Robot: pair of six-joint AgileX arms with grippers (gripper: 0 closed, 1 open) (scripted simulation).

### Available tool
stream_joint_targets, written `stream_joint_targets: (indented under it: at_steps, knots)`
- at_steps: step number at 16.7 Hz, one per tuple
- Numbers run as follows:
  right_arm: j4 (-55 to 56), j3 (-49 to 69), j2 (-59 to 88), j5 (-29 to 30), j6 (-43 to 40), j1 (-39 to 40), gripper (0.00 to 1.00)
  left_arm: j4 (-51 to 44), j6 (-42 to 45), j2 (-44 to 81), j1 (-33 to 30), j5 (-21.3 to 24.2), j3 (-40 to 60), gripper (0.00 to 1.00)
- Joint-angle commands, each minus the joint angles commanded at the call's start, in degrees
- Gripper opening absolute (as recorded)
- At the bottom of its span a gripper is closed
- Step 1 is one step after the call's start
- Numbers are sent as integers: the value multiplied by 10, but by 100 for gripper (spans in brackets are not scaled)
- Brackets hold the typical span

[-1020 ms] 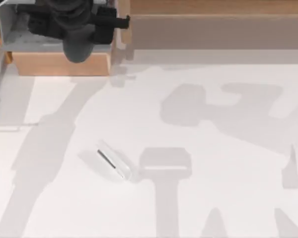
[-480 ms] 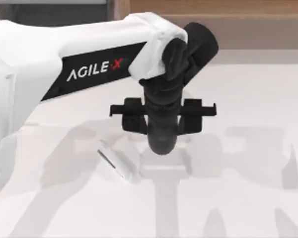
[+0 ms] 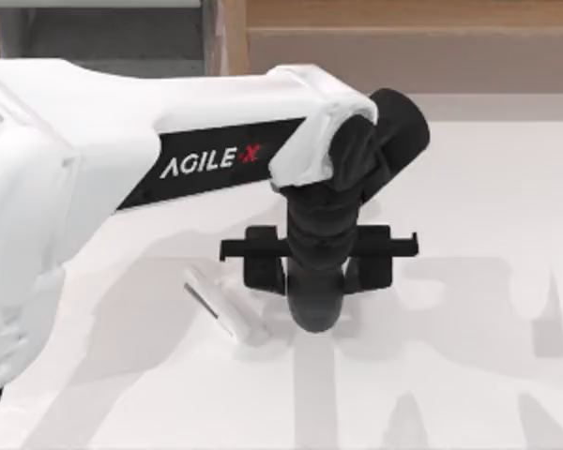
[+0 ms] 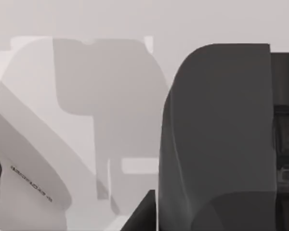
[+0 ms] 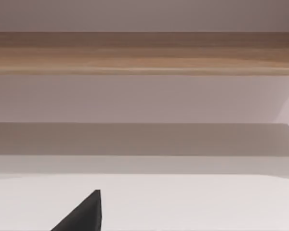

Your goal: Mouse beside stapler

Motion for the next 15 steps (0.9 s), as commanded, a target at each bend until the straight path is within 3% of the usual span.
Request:
stream_joint_targets:
  at_steps: [15]
  knots:
    - [0,0,0,0,0,0,100,23,2,-10,3,-1,3,0]
